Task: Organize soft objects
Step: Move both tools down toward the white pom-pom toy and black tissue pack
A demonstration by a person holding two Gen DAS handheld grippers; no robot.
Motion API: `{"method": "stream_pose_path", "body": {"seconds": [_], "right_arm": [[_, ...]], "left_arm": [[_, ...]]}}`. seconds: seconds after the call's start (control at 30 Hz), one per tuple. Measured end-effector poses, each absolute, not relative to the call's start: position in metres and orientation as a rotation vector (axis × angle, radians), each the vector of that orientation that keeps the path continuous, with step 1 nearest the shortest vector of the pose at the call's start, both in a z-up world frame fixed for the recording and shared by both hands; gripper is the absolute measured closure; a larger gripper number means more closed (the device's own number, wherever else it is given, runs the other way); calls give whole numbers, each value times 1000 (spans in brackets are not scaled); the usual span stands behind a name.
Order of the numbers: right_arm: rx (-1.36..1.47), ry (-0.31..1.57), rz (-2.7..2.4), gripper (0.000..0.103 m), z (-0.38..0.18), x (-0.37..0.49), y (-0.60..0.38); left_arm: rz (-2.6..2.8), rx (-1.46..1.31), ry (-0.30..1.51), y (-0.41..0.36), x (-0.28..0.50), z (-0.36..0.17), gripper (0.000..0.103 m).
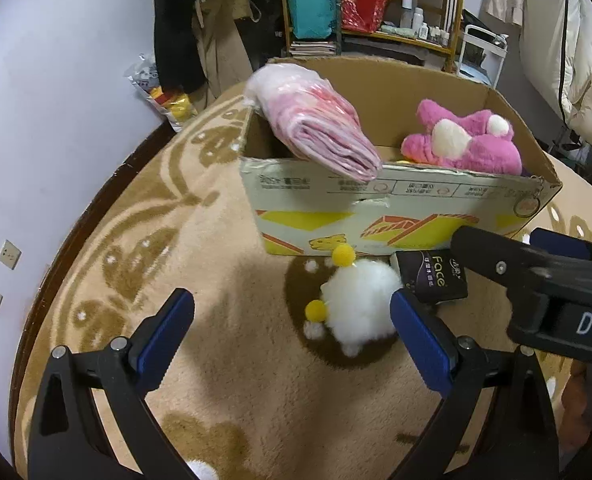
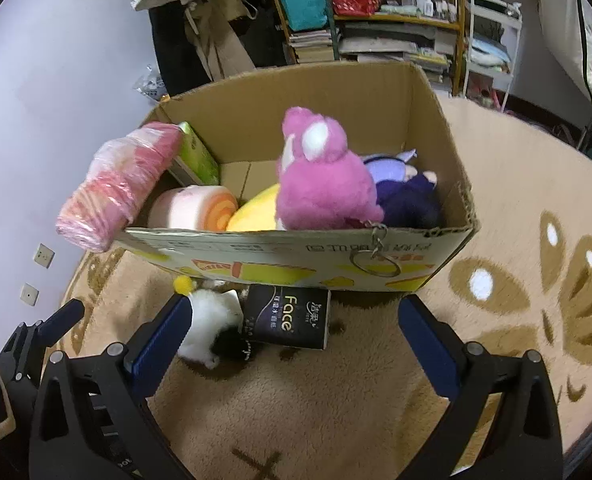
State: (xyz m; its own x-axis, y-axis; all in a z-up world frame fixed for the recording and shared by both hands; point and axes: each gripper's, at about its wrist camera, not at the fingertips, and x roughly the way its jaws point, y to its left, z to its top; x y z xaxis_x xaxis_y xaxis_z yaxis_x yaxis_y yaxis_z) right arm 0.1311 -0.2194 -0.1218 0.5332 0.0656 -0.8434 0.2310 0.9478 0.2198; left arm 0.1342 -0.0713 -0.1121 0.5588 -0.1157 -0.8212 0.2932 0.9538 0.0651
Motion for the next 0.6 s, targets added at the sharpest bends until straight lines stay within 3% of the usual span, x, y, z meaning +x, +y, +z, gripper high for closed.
{"method": "stream_pose_path", "body": {"seconds": [0.6], "right_arm": [[372,1080,-129,0,-157,151,-230]], "left_arm": [[-305,188,1038,-91,155,-147,5]]}}
